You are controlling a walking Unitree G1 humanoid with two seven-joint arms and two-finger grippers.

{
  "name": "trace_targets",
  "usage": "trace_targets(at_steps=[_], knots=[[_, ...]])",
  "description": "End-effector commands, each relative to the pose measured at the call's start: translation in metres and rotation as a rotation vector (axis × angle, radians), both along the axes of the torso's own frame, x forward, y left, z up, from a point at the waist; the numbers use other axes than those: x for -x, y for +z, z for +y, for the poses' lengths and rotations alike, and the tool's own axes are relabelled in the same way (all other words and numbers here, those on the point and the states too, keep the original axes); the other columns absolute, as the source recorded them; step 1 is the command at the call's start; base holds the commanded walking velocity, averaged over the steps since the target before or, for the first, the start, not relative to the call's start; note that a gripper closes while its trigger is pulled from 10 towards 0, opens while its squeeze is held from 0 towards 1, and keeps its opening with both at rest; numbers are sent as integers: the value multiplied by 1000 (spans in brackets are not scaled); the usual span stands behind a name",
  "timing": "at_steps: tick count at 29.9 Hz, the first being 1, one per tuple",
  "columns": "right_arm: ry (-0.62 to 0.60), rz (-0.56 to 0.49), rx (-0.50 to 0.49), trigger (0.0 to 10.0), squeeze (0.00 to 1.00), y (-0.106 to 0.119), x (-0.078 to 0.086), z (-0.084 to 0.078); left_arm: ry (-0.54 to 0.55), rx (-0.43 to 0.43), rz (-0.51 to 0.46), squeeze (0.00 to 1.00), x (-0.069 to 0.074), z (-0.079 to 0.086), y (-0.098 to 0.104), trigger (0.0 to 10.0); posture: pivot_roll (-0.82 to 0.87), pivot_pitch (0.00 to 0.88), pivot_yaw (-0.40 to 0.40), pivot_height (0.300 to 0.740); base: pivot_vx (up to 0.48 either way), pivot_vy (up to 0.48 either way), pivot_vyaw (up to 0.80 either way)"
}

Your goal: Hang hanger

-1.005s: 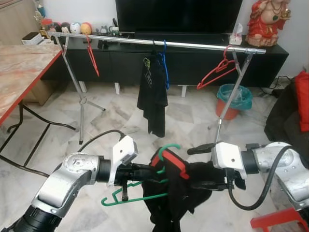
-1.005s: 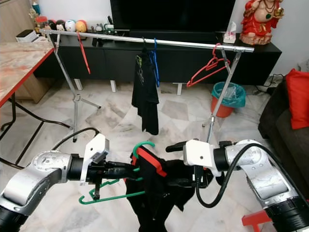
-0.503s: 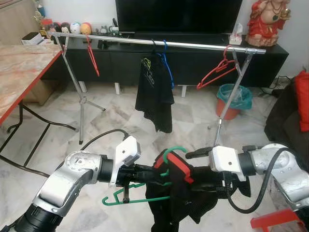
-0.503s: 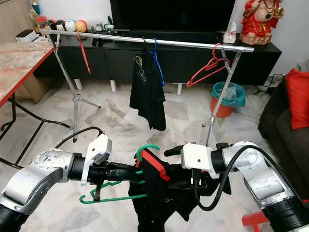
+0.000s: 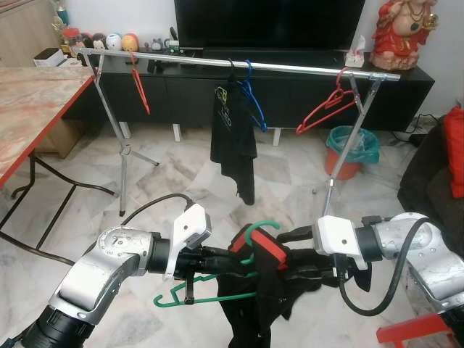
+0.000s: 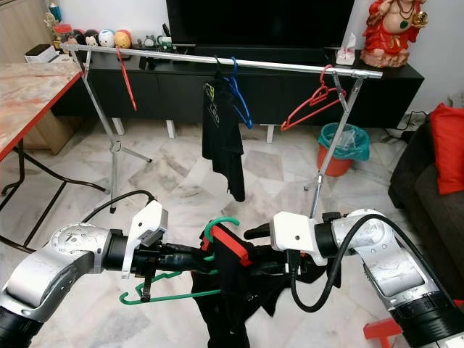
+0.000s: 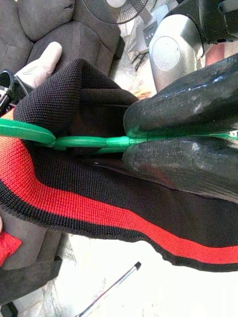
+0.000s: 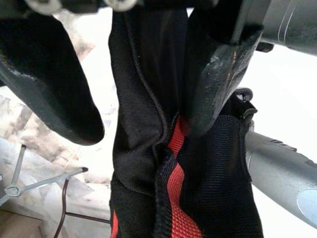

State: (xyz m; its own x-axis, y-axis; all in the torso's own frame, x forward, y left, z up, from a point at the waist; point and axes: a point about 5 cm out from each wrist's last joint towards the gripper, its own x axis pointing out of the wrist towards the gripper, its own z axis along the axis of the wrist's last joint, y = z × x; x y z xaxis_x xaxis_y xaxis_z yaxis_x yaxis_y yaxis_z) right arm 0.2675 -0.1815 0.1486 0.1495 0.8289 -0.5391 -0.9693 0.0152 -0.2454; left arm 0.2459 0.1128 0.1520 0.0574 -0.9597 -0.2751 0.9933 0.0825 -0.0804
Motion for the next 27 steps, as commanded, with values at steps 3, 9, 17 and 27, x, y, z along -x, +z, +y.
trace_targets(at_steps=[3, 9, 17, 27], knots=[[18, 2, -37, 0, 0, 5, 1, 4, -59, 36, -35, 0, 4, -6, 12, 10000, -36, 0, -3, 740, 0, 0, 0], [28, 15, -52, 0, 0, 6, 2, 5, -68, 32, -35, 0, 5, -6, 11, 10000, -36, 0, -3, 740, 0, 0, 0], [36, 26, -58, 0, 0, 4, 3, 8, -72, 26, -34, 0, 5, -5, 10, 10000, -33, 0, 0, 740, 0, 0, 0], [43, 36, -56, 0, 0, 2, 5, 11, -76, 22, -39, 0, 5, -5, 10, 10000, -32, 0, 2, 740, 0, 0, 0]])
